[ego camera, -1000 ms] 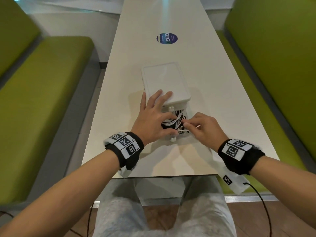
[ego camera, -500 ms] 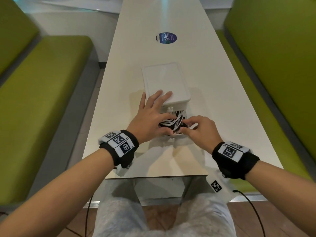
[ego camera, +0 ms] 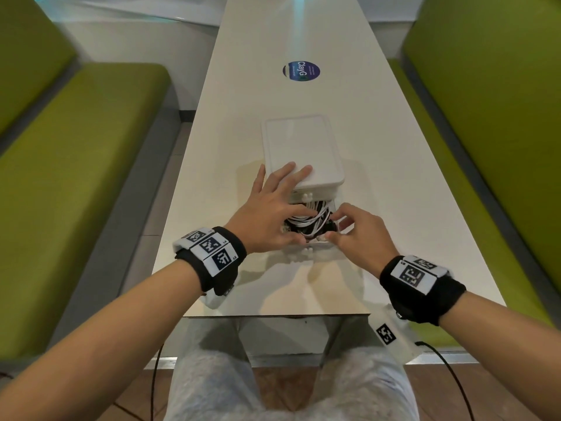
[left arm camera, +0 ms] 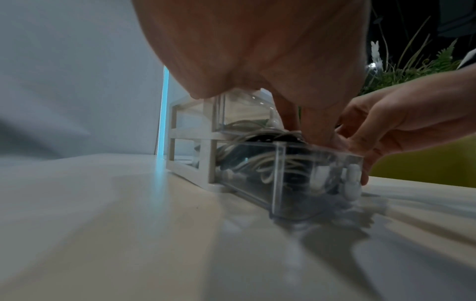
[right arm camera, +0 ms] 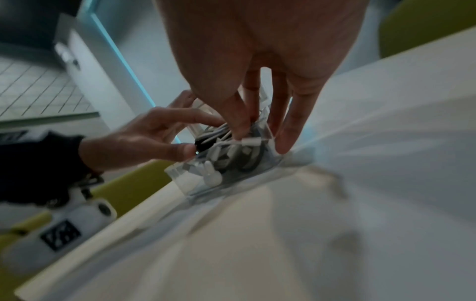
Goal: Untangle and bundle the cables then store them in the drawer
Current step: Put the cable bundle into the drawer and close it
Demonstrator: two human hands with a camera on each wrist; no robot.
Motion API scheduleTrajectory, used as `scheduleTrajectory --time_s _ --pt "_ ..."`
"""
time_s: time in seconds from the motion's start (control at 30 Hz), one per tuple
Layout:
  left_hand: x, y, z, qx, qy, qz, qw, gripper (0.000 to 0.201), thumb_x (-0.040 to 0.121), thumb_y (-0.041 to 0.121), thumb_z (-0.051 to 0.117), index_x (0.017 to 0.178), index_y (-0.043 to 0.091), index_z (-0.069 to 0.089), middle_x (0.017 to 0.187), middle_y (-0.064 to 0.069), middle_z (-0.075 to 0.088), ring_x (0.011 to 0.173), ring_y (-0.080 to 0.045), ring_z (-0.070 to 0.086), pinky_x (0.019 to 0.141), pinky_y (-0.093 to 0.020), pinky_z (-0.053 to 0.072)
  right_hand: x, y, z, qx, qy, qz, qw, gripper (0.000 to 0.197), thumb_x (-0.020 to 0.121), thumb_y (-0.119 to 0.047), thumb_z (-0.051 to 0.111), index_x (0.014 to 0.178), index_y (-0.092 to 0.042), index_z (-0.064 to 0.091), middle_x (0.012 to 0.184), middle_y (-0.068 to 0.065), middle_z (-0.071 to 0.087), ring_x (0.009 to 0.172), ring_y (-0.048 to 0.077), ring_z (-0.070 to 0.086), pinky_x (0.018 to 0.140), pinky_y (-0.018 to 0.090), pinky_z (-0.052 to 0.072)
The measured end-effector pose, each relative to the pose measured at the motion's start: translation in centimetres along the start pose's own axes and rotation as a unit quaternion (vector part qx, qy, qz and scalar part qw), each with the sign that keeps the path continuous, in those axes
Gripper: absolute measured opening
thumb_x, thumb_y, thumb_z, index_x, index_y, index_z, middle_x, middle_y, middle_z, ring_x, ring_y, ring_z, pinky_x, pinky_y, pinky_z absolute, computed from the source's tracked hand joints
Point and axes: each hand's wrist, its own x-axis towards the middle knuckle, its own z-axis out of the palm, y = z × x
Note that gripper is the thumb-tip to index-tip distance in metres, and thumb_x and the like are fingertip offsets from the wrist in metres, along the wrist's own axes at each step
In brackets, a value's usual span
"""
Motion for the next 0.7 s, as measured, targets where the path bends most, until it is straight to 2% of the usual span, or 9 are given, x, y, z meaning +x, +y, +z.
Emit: scheduleTrajectory --time_s 0.17,0.23,0.3,0.4,0.43,0.5,0.57,0.63,0.7 --pt "-0.1 0.0 -0.2 -0.001 -0.003 0.008 1.000 0.050 0.076 0.070 0.059 0.116 0.040 0.064 0.160 -0.004 0.014 0.148 -0.031 0.004 0.111 -0.068 0.003 -0.7 0.0 0.1 -0.141 -0.012 -0.117 0.983 0.021 0.087 -0.036 0.065 0.105 -0.024 0.067 0.089 0.000 0.062 0.078 0.018 0.057 0.068 0.027 0.037" --pt "0.0 0.6 -0.1 -0.015 0.013 -0.014 1.000 0.050 0.076 0.073 0.056 0.109 0.038 0.067 0.159 -0.002 0.019 0.148 -0.030 0.006 0.110 -0.068 0.006 -0.7 -0.2 0.1 -0.123 -0.009 -0.095 0.988 0.021 0.085 -0.036 0.068 0.102 -0.025 0.063 0.089 0.000 0.062 0.079 0.019 0.057 0.068 0.028 0.039" --pt "0.1 1.3 0.1 -0.028 0.027 -0.039 0.998 0.053 0.072 0.075 0.058 0.107 0.035 0.066 0.157 0.000 0.022 0.147 -0.029 0.007 0.110 -0.068 0.007 -0.6 -0.5 0.3 -0.054 -0.013 -0.036 0.998 0.032 0.082 -0.032 0.072 0.104 -0.025 0.050 0.089 0.001 0.061 0.078 0.020 0.059 0.067 0.031 0.044" --pt "0.2 1.2 0.0 -0.030 0.017 -0.028 0.999 0.075 0.064 0.083 0.056 0.122 0.036 0.058 0.158 -0.001 0.019 0.147 -0.030 0.004 0.112 -0.067 0.004 -0.9 -0.5 0.4 0.005 -0.006 -0.019 1.000 0.061 0.081 -0.028 0.073 0.127 -0.027 0.034 0.108 0.006 0.054 0.084 0.022 0.061 0.073 0.037 0.053" --pt "0.2 0.9 0.0 -0.021 0.007 -0.014 1.000 0.083 0.061 0.085 0.055 0.127 0.034 0.054 0.158 -0.003 0.017 0.147 -0.031 0.003 0.113 -0.066 0.005 -1.1 -0.3 0.4 -0.034 0.007 -0.059 0.998 0.063 0.082 -0.029 0.072 0.131 -0.028 0.034 0.121 0.005 0.046 0.093 0.022 0.060 0.075 0.036 0.054" --pt "0.1 0.3 -0.2 -0.011 -0.007 0.004 1.000 0.090 0.057 0.086 0.059 0.125 0.028 0.050 0.159 -0.006 0.016 0.147 -0.032 0.003 0.110 -0.067 0.016 -1.4 0.2 0.4 -0.150 0.045 -0.192 0.969 0.046 0.086 -0.031 0.067 0.127 -0.023 0.047 0.138 0.005 0.037 0.112 0.023 0.053 0.076 0.036 0.055" --pt "0.1 -0.1 -0.2 -0.016 -0.009 0.013 1.000 0.087 0.058 0.083 0.063 0.119 0.022 0.050 0.158 -0.007 0.017 0.147 -0.033 0.004 0.107 -0.065 0.024 -1.6 0.9 0.4 -0.235 0.073 -0.326 0.913 0.029 0.092 -0.034 0.055 0.112 -0.013 0.063 0.138 0.011 0.048 0.118 0.028 0.053 0.080 0.038 0.056" --pt "0.0 -0.1 -0.1 -0.019 0.001 0.029 0.999 0.078 0.062 0.079 0.065 0.112 0.021 0.056 0.159 -0.008 0.018 0.148 -0.033 0.005 0.105 -0.065 0.027 -1.6 2.0 0.7 -0.275 0.063 -0.386 0.878 0.042 0.094 -0.038 0.043 0.109 -0.009 0.069 0.131 0.014 0.058 0.115 0.030 0.060 0.086 0.039 0.055" --pt "-0.2 -0.3 0.0 -0.022 0.012 0.041 0.999 0.070 0.066 0.076 0.066 0.113 0.024 0.062 0.159 -0.008 0.018 0.148 -0.032 0.005 0.104 -0.065 0.028 -1.5 3.2 1.1 -0.314 0.036 -0.403 0.859 0.050 0.094 -0.038 0.038 0.119 -0.005 0.065 0.134 0.016 0.057 0.119 0.031 0.059 0.093 0.042 0.053"
